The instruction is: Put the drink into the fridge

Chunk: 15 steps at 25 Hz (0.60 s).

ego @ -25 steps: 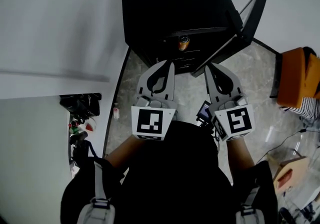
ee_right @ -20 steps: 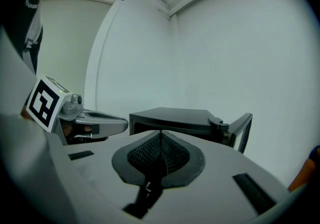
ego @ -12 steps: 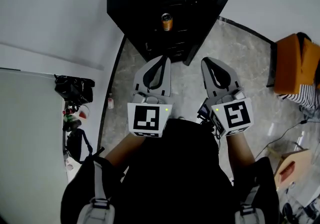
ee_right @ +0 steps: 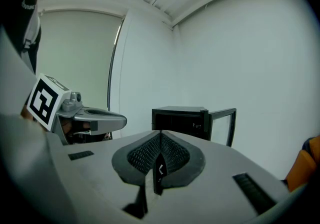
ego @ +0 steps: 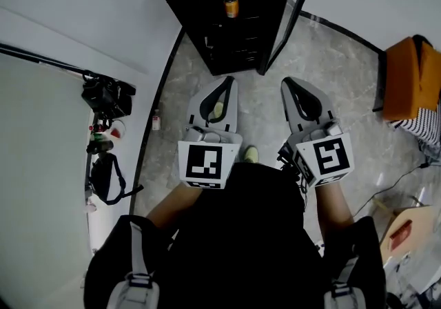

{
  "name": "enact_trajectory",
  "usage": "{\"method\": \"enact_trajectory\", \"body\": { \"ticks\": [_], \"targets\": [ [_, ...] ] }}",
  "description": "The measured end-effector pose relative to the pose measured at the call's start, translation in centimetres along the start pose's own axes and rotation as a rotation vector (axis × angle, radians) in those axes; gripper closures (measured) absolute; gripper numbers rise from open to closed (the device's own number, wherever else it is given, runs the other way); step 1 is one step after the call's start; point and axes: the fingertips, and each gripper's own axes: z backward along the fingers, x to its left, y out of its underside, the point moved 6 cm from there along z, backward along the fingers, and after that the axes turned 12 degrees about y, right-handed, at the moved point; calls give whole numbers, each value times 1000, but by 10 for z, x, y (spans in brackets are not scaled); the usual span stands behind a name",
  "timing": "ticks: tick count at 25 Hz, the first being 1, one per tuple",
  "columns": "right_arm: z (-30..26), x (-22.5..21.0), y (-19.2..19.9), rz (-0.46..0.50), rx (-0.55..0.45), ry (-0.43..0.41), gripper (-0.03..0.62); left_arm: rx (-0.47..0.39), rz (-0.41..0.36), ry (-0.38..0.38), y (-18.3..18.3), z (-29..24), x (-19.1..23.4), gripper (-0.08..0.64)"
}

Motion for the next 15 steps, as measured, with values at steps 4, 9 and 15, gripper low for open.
{"method": "enact_trajectory", "body": {
  "ticks": [4, 9, 15],
  "targets": [
    [24, 8, 3, 1, -8, 2, 577, 1, -2, -7, 3, 21, -17, 549],
    [42, 19, 6, 2, -32, 19, 577, 10, -3, -5, 9, 39, -22, 549],
    [42, 37, 0, -2, -25, 19, 577, -7, 9, -13, 7, 56, -11, 549]
  ]
}}
